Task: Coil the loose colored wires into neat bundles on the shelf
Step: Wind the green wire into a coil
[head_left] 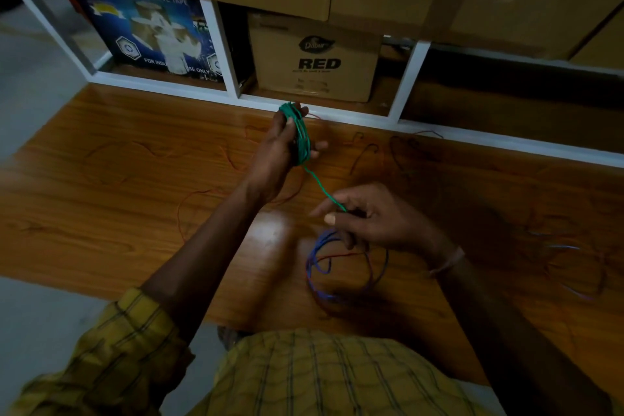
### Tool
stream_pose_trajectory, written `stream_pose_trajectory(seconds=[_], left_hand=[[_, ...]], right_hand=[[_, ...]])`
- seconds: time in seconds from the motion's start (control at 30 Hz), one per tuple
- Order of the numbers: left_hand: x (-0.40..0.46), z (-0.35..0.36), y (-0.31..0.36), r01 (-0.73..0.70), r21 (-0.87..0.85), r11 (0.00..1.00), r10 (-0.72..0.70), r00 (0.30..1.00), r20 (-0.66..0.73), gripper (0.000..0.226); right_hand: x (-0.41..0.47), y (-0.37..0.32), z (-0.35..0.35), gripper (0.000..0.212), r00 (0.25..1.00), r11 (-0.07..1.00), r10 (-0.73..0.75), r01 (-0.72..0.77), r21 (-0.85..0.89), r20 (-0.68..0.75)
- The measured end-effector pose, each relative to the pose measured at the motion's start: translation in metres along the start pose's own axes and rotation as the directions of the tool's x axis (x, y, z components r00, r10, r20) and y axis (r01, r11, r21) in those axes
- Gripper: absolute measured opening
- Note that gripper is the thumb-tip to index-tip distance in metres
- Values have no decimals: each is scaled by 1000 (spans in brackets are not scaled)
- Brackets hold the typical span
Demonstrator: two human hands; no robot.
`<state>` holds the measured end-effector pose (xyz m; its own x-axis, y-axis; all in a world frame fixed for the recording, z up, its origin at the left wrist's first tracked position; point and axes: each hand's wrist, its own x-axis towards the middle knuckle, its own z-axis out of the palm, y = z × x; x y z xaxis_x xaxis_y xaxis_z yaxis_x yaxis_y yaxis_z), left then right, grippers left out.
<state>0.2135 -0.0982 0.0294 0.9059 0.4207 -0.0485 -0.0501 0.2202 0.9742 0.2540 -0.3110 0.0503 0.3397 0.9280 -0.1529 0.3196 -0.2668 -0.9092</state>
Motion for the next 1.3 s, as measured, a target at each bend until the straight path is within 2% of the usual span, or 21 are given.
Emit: stream_pose_trajectory(seconds=[0.1, 0.17, 0.33, 0.47, 0.57, 0.67, 0.73, 0.8, 0.93, 1.03, 1.13, 1.2, 1.23, 1.3], left_hand=[[-7, -3, -7, -18, 285, 958, 2, 999, 54, 39], [-14, -5, -7, -40, 428, 903, -2, 995, 97, 43], [-22, -12, -1, 51, 444, 894, -146, 972, 183, 44], [-25, -17, 7, 78, 441, 894, -233, 922, 310, 40], [-30, -17, 13, 143, 340, 930, -290, 852, 436, 42], [-34, -16, 18, 187, 221, 957, -281, 780, 559, 45], [-36, -16, 22, 232, 127, 965, -260, 747, 612, 46], [-37, -17, 22, 280, 42, 959, -244, 742, 625, 46], [-33, -18, 20, 303, -171, 938, -149, 794, 589, 51], [-21, -22, 18, 244, -323, 914, -47, 856, 514, 51], [-12, -23, 15, 184, -372, 910, -40, 931, 363, 50], [-10, -19, 10, 169, -343, 924, -85, 965, 247, 48], [-9, -16, 7, 140, -267, 954, -91, 978, 187, 46], [-7, -14, -2, 46, 10, 999, -46, 995, 85, 44]], right_hand=[[-7, -17, -20, 15, 997, 993, -58, 62, 103, -42], [-8, -22, -37, 21, 990, 968, -101, 121, 220, -100], [3, -12, -72, 25, 965, 828, -177, 253, 501, -194], [24, -2, -86, 26, 941, 813, -99, 264, 518, -325], [46, 7, -92, 25, 907, 890, -48, 229, 394, -419], [71, 25, -88, 18, 857, 970, 0, 125, 208, -516], [81, 37, -78, 11, 857, 986, 29, 59, 154, -514], [83, 48, -65, 12, 887, 986, 76, 2, 169, -455], [76, 59, -31, 20, 927, 998, 60, -59, 15, -369], [68, 63, -4, 23, 944, 992, 40, -76, -99, -327], [55, 62, 19, 30, 955, 937, -81, -25, -348, -286], [47, 54, 29, 36, 957, 885, -175, 50, -464, -231], [44, 49, 29, 35, 958, 851, -200, 65, -522, -207], [37, 39, 28, 30, 958, 767, -232, 74, -637, -168]])
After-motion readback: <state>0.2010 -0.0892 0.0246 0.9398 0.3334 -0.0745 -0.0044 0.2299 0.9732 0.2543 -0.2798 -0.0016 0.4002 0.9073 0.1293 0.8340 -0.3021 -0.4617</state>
